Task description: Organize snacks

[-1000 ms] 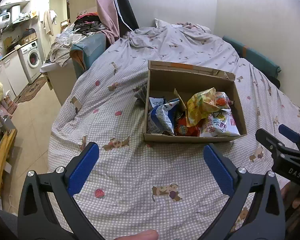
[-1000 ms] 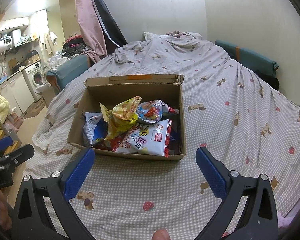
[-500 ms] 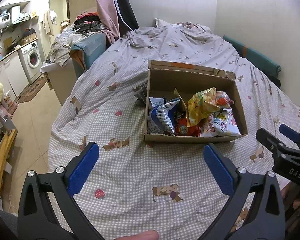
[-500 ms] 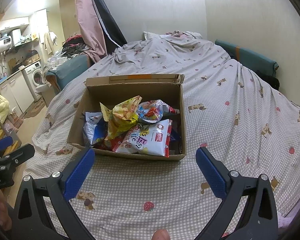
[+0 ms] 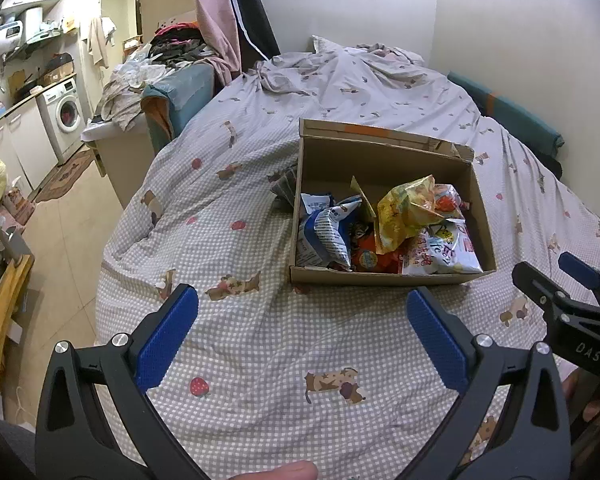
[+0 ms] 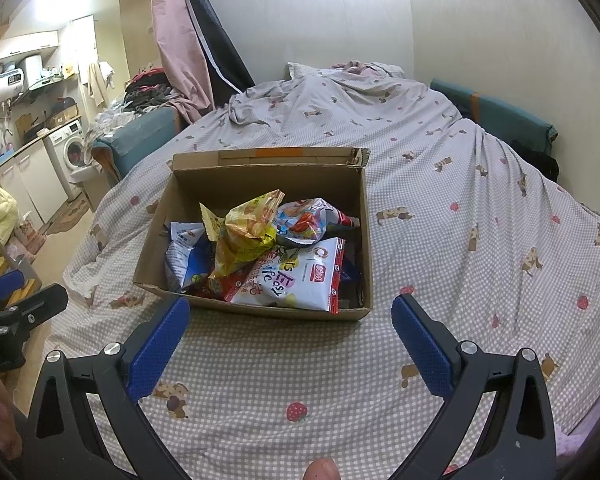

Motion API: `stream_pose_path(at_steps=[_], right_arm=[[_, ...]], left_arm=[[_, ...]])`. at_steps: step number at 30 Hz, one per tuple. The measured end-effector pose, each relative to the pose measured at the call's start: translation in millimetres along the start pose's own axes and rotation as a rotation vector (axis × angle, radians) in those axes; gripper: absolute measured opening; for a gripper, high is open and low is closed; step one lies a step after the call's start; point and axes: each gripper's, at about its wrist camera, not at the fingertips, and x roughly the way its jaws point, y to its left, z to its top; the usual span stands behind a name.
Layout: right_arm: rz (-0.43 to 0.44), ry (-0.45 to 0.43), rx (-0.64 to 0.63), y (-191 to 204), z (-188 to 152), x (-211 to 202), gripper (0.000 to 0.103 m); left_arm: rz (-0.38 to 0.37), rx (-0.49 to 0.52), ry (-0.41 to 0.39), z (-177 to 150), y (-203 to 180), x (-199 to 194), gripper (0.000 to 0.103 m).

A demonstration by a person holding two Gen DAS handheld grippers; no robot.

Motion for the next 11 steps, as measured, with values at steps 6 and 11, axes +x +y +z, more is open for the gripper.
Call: stream_pose_path(at_steps=[6, 11], right_arm=[[0.001, -0.001, 0.000, 0.5, -0.8, 0.0, 0.103], [0.004, -0.001, 0.000, 0.4, -1.4, 0.3, 0.103]], left_arm=[[0.000, 0.007, 0.011, -1.9, -0.9, 2.6, 0.103], [-0.009, 0.005, 0.010, -2.5, -0.2, 3.3, 0.103]])
